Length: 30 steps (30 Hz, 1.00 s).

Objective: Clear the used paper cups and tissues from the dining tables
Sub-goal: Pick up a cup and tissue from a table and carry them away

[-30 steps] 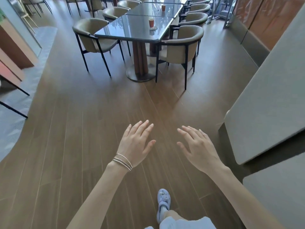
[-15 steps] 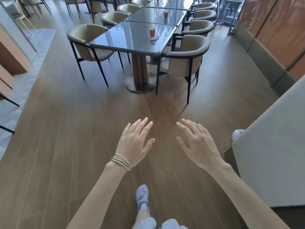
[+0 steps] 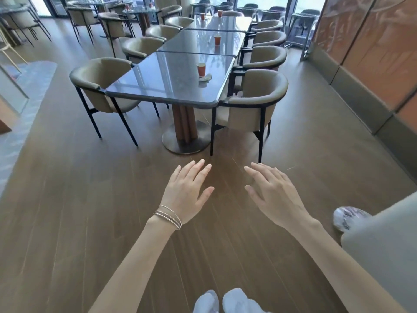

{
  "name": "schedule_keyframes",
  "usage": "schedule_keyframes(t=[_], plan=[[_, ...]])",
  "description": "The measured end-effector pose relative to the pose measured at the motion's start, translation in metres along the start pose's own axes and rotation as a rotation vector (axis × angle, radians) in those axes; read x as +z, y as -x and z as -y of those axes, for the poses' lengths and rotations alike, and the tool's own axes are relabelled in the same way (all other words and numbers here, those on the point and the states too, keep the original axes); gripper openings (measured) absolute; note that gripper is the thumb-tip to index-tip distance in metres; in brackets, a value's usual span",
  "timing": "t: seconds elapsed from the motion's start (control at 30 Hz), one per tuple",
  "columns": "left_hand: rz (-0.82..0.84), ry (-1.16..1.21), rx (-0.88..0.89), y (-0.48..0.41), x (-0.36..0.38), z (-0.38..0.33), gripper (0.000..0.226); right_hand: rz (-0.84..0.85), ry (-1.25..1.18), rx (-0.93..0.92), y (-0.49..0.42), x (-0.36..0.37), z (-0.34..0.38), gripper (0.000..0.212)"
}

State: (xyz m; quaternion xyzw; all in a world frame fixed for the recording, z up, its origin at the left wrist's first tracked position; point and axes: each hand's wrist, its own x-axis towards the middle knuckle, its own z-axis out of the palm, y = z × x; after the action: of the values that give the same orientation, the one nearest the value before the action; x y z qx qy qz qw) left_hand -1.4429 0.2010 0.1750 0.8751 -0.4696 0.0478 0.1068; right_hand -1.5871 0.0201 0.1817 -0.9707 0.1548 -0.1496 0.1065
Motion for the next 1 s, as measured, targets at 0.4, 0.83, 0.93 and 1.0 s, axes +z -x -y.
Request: schedule_keyframes(t=[0.4, 0.83, 0.93, 1.0], plan=[[0.051, 0.013, -0.036, -0.153, 0.051, 0.078, 0.054, 0.039, -0.037, 0.013, -0.161, 0.064, -0.059, 0.043], [0.022, -0.003, -0.095, -0.393, 0.081, 0.13, 0.055, 0.077, -0.006, -0.042, -0.396, 0.083, -0.179, 0.044], [0.034, 0.014, -0.114, -0.431, 0.092, 0.141, 0.054, 0.044, -0.016, -0.059, -0.438, 0.089, -0.196, 0.043], [0.059, 0.004, -0.124, -0.453, 0.102, 0.151, 0.054, 0.036, -0.029, -0.063, -0.461, 0.097, -0.205, 0.042]])
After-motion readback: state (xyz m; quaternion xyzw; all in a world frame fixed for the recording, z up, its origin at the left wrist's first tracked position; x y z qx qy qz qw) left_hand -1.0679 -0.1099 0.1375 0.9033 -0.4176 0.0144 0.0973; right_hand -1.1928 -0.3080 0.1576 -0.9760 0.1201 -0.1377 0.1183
